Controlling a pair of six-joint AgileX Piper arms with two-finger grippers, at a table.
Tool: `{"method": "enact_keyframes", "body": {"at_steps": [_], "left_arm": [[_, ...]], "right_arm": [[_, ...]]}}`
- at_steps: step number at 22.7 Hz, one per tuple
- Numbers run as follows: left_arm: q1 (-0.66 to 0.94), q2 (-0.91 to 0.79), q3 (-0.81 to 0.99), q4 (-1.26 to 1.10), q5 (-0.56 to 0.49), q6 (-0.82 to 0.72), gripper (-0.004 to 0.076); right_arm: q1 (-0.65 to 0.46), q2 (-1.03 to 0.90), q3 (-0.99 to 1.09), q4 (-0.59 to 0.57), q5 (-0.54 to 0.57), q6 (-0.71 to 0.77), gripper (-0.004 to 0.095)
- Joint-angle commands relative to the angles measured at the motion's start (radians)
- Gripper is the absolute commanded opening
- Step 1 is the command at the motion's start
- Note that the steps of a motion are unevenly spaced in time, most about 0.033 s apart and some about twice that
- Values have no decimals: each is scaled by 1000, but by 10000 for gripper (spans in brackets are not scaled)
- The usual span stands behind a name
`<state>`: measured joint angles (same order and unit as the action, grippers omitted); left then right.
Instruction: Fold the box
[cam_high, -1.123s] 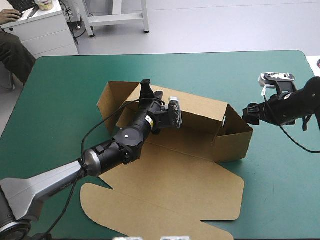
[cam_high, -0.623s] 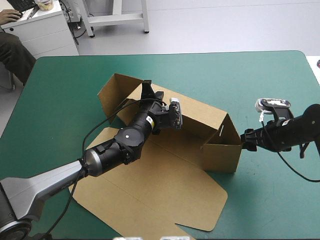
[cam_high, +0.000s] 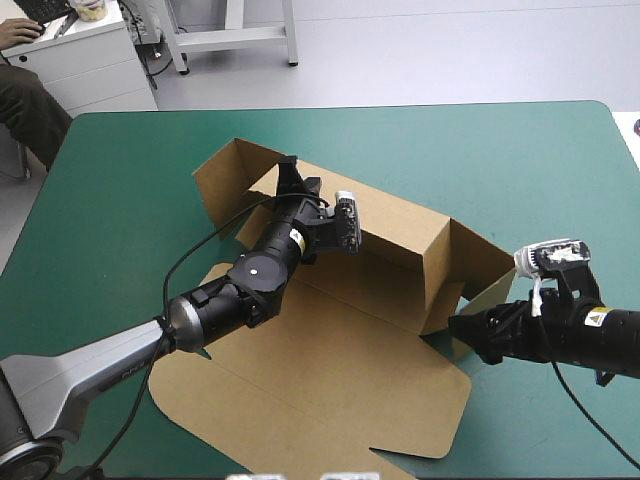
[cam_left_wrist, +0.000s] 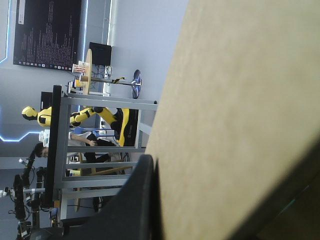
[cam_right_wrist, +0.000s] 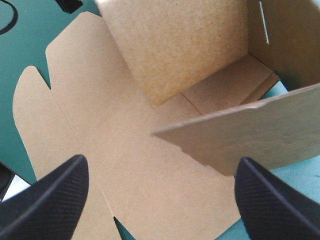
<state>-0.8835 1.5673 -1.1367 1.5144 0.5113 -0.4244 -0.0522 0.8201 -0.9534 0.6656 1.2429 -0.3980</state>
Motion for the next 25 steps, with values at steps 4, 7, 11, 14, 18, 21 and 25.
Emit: {"method": "enact_keyframes", "body": {"at_steps": [4, 7, 11, 14, 18, 21, 25], "left_arm": [[-5, -44, -31, 6, 3, -38, -10], [-5, -44, -31, 6, 5, -38, -10], [-5, -44, -31, 6, 40, -38, -10], [-5, -44, -31, 6, 113, -51, -10], [-5, -44, -31, 0, 238, -84, -10], [-5, -44, -31, -43, 371, -86, -10], [-5, -44, -31, -176, 432, -79, -10]], "right_arm": [[0, -63, -29, 46, 10, 3, 737], [0, -68, -59, 44, 10, 10, 737], [0, -68, -147, 34, 10, 10, 737], [0, -65, -239, -16, 10, 32, 737], [0, -27, -339, -120, -14, 77, 737], [0, 32, -416, -118, -25, 85, 737], [0, 110, -502, -103, -68, 88, 737]]}}
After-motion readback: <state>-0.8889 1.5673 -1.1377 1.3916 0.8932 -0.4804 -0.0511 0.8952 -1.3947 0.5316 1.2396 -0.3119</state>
